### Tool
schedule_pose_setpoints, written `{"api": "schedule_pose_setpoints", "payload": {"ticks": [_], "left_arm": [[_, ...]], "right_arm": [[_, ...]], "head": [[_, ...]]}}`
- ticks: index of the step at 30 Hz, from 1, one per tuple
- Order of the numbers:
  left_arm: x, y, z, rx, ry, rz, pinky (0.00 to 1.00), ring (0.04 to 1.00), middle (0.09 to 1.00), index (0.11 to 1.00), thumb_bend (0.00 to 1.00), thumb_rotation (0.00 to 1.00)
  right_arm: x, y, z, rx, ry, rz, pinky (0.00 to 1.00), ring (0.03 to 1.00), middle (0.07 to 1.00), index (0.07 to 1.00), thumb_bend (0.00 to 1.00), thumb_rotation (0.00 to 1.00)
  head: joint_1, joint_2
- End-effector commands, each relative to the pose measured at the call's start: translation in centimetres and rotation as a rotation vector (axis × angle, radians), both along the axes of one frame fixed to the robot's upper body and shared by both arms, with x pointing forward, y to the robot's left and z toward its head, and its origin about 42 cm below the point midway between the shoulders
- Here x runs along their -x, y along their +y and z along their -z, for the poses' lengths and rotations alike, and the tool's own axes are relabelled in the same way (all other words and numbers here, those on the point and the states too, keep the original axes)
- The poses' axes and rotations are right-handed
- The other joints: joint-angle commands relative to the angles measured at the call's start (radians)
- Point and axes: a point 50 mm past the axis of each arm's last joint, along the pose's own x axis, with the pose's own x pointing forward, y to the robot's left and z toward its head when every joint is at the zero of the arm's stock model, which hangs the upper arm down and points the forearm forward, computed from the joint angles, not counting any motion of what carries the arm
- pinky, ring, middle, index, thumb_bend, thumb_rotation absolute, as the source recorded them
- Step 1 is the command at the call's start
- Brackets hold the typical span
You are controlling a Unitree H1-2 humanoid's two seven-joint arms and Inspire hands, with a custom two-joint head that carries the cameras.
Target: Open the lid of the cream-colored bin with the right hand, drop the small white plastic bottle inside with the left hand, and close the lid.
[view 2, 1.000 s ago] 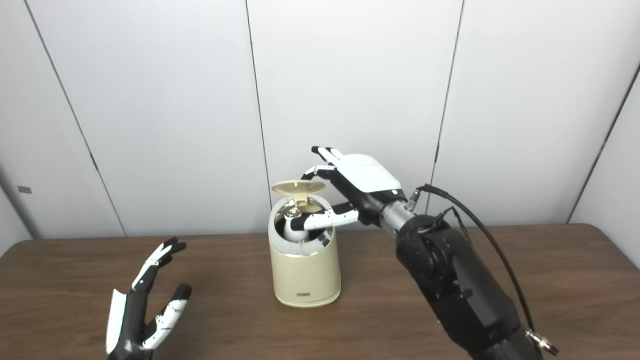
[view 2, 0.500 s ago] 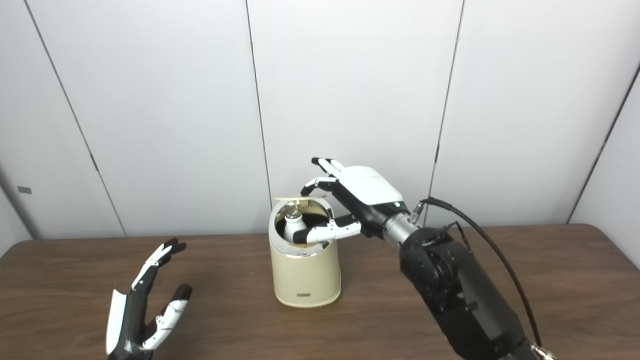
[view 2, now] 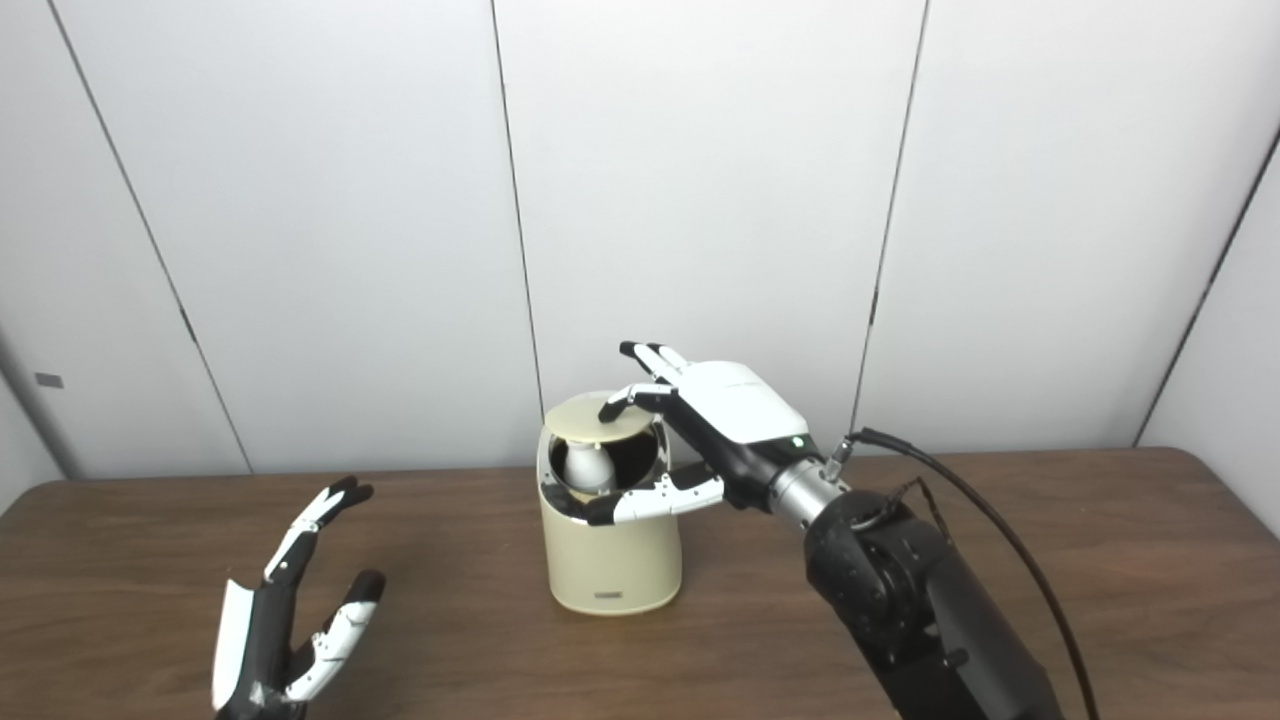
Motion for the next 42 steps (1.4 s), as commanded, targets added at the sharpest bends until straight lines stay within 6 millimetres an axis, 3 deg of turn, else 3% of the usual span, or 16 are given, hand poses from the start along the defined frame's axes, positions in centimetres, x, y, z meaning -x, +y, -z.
{"api": "schedule_pose_setpoints", "payload": {"ticks": [1, 25, 42], "left_arm": [[0.8, 0.0, 0.4, -0.006, -0.002, 0.011, 0.9, 0.89, 0.887, 0.813, 0.59, 0.76], [2.1, 0.2, -0.3, -0.006, -0.009, 0.01, 0.89, 0.887, 0.88, 0.814, 0.61, 0.77], [2.8, 0.2, -0.9, -0.024, -0.016, -0.004, 0.94, 0.892, 0.883, 0.819, 0.6, 0.81]], "right_arm": [[0.3, 0.5, -2.3, -0.009, -0.075, -0.014, 0.95, 1.0, 1.0, 0.738, 0.94, 0.88], [1.6, 0.4, 0.1, -0.018, -0.017, -0.02, 0.96, 1.0, 0.995, 0.744, 0.96, 0.9], [1.9, 0.7, 1.6, -0.005, 0.003, -0.03, 0.95, 1.0, 0.987, 0.731, 0.97, 0.89]], "head": [[0.001, 0.003], [0.012, 0.06], [0.025, 0.095]]}}
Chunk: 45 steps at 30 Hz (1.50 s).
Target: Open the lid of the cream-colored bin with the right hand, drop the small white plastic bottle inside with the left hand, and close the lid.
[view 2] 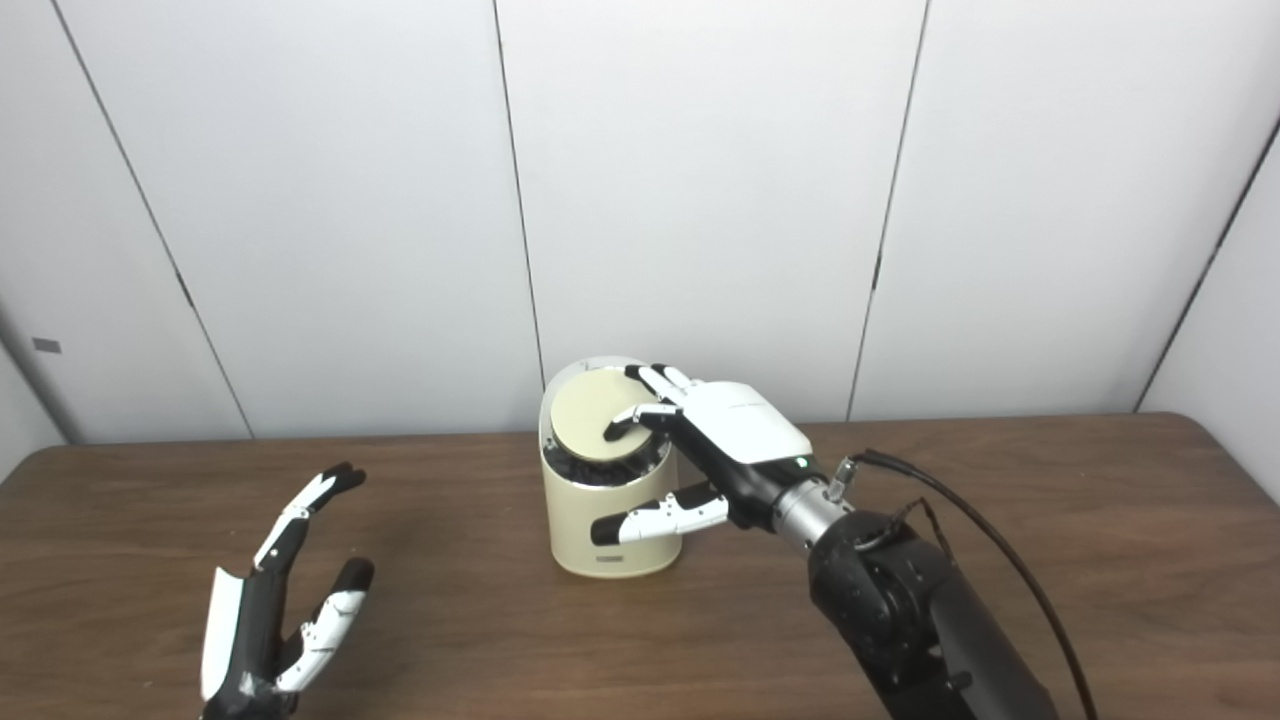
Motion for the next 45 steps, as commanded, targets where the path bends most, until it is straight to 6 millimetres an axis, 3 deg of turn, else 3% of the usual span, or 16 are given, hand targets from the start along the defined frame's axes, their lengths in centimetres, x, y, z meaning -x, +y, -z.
{"api": "schedule_pose_setpoints", "payload": {"ticks": [1, 19, 30, 35, 39, 42, 45], "left_arm": [[0.3, -0.2, -0.7, -0.007, -0.039, 0.007, 0.94, 0.893, 0.883, 0.819, 0.6, 0.81], [0.5, -0.5, -1.0, -0.007, -0.037, 0.003, 0.95, 0.896, 0.886, 0.821, 0.62, 0.82], [0.5, -0.6, -1.0, -0.005, -0.039, 0.006, 0.95, 0.893, 0.884, 0.822, 0.61, 0.82], [0.4, -0.6, -1.0, -0.005, -0.037, 0.006, 0.95, 0.89, 0.881, 0.82, 0.6, 0.81], [0.3, -0.7, -0.9, -0.005, -0.034, 0.009, 0.95, 0.888, 0.879, 0.816, 0.6, 0.8], [0.3, -0.7, -0.9, -0.003, -0.032, 0.009, 0.95, 0.887, 0.878, 0.813, 0.62, 0.8], [0.3, -0.7, -0.8, -0.002, -0.03, 0.013, 0.96, 0.888, 0.878, 0.813, 0.62, 0.8]], "right_arm": [[0.0, 0.6, -1.6, -0.009, -0.065, -0.03, 0.95, 1.0, 0.987, 0.731, 0.97, 0.89], [-0.3, 1.6, -1.4, 0.17, -0.042, 0.001, 0.95, 1.0, 1.0, 0.756, 1.0, 0.96], [-0.3, 1.8, -1.7, 0.241, 0.045, 0.077, 1.0, 1.0, 1.0, 0.701, 1.0, 1.0], [0.0, 1.8, -1.6, 0.14, -0.017, 0.037, 0.94, 1.0, 0.999, 0.775, 1.0, 0.95], [0.0, 1.5, -0.8, 0.024, -0.051, 0.011, 0.95, 1.0, 1.0, 0.862, 0.96, 0.86], [0.1, 1.1, -0.3, -0.036, -0.061, 0.005, 0.96, 1.0, 1.0, 0.978, 0.94, 0.83], [0.2, 0.8, 0.3, -0.095, -0.071, 0.004, 0.97, 1.0, 1.0, 0.996, 0.94, 0.82]], "head": [[0.002, 0.003], [0.002, 0.013], [0.004, 0.009], [0.001, 0.006], [0.0, 0.003], [-0.001, 0.003], [-0.001, 0.003]]}}
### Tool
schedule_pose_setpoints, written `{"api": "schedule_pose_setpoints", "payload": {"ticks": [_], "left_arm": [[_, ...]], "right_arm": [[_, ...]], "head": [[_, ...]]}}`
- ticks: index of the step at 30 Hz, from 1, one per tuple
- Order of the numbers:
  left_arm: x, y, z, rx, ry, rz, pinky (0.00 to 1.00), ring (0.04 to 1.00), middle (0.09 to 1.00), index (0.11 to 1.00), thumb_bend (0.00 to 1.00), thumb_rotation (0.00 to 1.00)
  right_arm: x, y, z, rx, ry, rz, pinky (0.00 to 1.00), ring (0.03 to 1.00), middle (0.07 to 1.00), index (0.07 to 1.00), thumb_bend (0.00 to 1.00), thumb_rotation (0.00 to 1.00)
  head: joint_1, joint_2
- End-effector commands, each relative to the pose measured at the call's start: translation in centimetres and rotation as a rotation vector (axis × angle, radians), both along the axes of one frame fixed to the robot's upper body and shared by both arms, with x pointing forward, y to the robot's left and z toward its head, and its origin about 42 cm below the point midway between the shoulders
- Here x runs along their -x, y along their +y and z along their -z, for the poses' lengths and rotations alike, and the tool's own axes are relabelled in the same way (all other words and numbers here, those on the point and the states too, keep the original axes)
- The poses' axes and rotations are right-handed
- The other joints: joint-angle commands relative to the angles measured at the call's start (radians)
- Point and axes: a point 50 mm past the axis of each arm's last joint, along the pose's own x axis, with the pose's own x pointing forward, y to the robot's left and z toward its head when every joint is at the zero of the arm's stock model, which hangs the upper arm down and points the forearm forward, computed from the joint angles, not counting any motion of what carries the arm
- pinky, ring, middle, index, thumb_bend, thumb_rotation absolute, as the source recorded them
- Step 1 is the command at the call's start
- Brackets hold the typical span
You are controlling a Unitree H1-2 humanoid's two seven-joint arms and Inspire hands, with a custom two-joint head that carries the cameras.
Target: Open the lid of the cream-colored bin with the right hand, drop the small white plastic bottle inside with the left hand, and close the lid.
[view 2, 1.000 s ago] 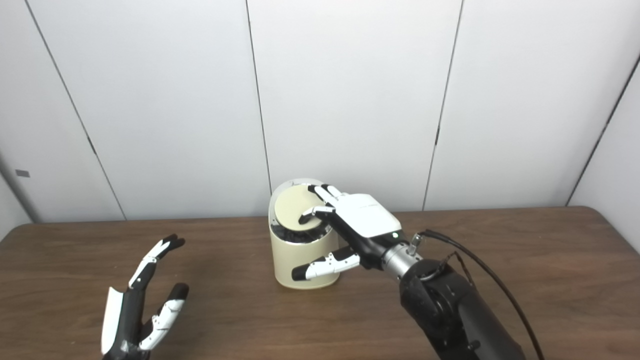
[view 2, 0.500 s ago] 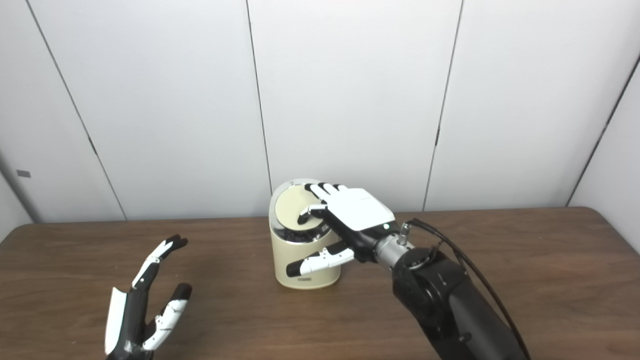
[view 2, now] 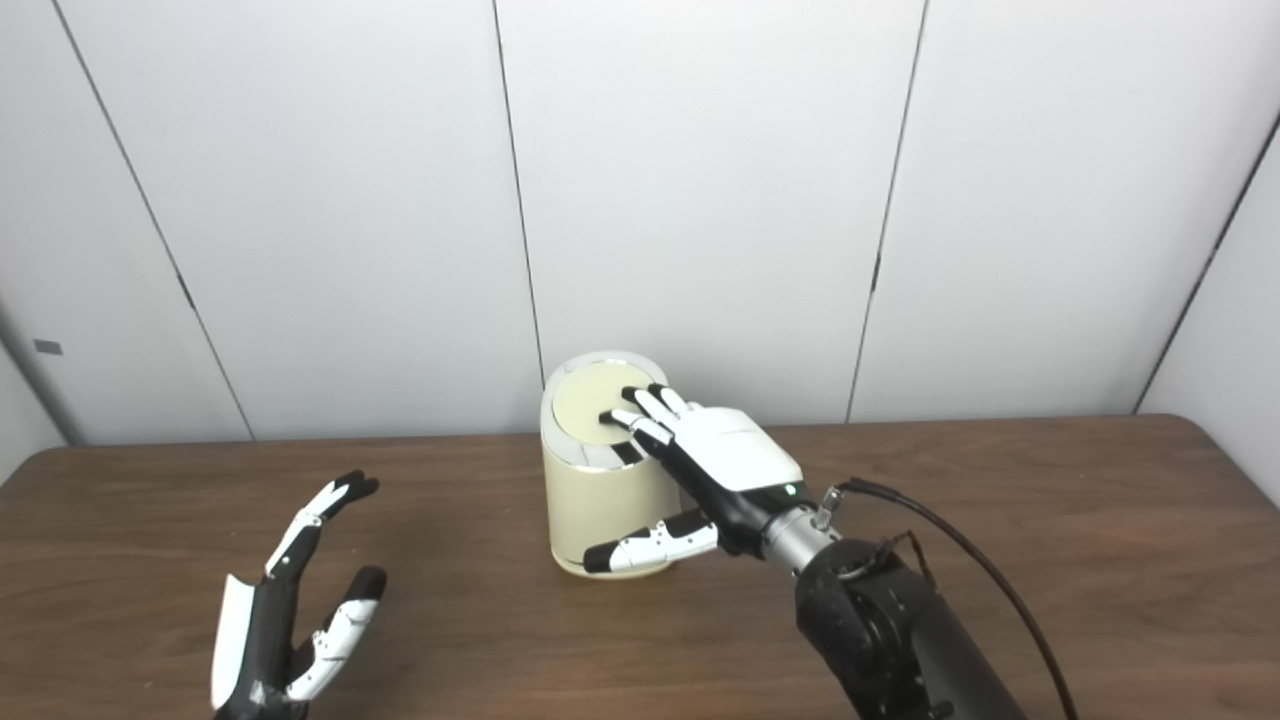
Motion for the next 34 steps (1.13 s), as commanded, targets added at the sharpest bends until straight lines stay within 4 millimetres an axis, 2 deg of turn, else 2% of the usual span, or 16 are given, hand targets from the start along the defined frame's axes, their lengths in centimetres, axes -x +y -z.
{"api": "schedule_pose_setpoints", "payload": {"ticks": [1, 9, 15, 19, 22, 26, 31, 32, 34], "left_arm": [[-0.2, -0.1, -0.8, 0.0, -0.04, 0.018, 0.96, 0.89, 0.878, 0.813, 0.62, 0.8], [-0.1, -0.1, -0.7, 0.001, -0.033, 0.021, 0.95, 0.89, 0.88, 0.816, 0.63, 0.79], [-0.1, 0.0, -0.7, -0.005, -0.031, 0.023, 0.95, 0.891, 0.882, 0.82, 0.63, 0.79], [-0.1, -0.1, -0.7, -0.004, -0.03, 0.023, 0.95, 0.89, 0.883, 0.821, 0.62, 0.79], [-0.2, 0.0, -0.7, -0.007, -0.033, 0.019, 0.95, 0.889, 0.882, 0.82, 0.61, 0.79], [-0.2, 0.0, -0.7, -0.007, -0.034, 0.016, 0.93, 0.89, 0.881, 0.823, 0.61, 0.79], [-0.2, 0.3, -0.6, 0.018, -0.022, 0.028, 0.89, 0.893, 0.884, 0.824, 0.6, 0.78], [-0.3, 0.4, -0.5, 0.026, -0.017, 0.033, 0.86, 0.896, 0.889, 0.825, 0.61, 0.76], [-0.3, 0.4, -0.4, 0.038, -0.011, 0.038, 0.84, 0.898, 0.893, 0.827, 0.61, 0.75]], "right_arm": [[-0.2, 0.2, -2.0, -0.068, -0.093, -0.017, 0.98, 1.0, 1.0, 0.999, 0.94, 0.82], [0.3, -0.2, -1.7, -0.098, -0.108, 0.009, 0.99, 1.0, 1.0, 1.0, 0.96, 0.83], [1.1, -1.2, -1.4, -0.243, -0.166, 0.021, 0.99, 1.0, 1.0, 1.0, 0.91, 0.74], [2.1, -2.7, -0.7, -0.344, -0.217, 0.056, 1.0, 1.0, 1.0, 1.0, 0.9, 0.8], [2.7, -5.2, 1.1, -0.444, -0.24, 0.095, 0.97, 1.0, 1.0, 1.0, 0.9, 0.86], [3.8, -8.5, 4.5, -0.577, -0.214, 0.14, 0.97, 1.0, 1.0, 1.0, 0.92, 0.85], [5.5, -10.7, 8.3, -0.687, -0.153, 0.196, 0.95, 1.0, 1.0, 1.0, 0.95, 0.87], [5.8, -10.9, 9.0, -0.719, -0.131, 0.201, 0.95, 1.0, 1.0, 1.0, 0.95, 0.82], [6.4, -11.3, 10.2, -0.765, -0.096, 0.214, 0.95, 1.0, 1.0, 1.0, 0.96, 0.81]], "head": [[0.001, 0.001], [0.001, 0.002], [0.002, 0.004], [0.002, 0.004], [0.004, 0.005], [0.006, 0.004], [-0.002, 0.006], [-0.003, 0.004], [-0.005, 0.004]]}}
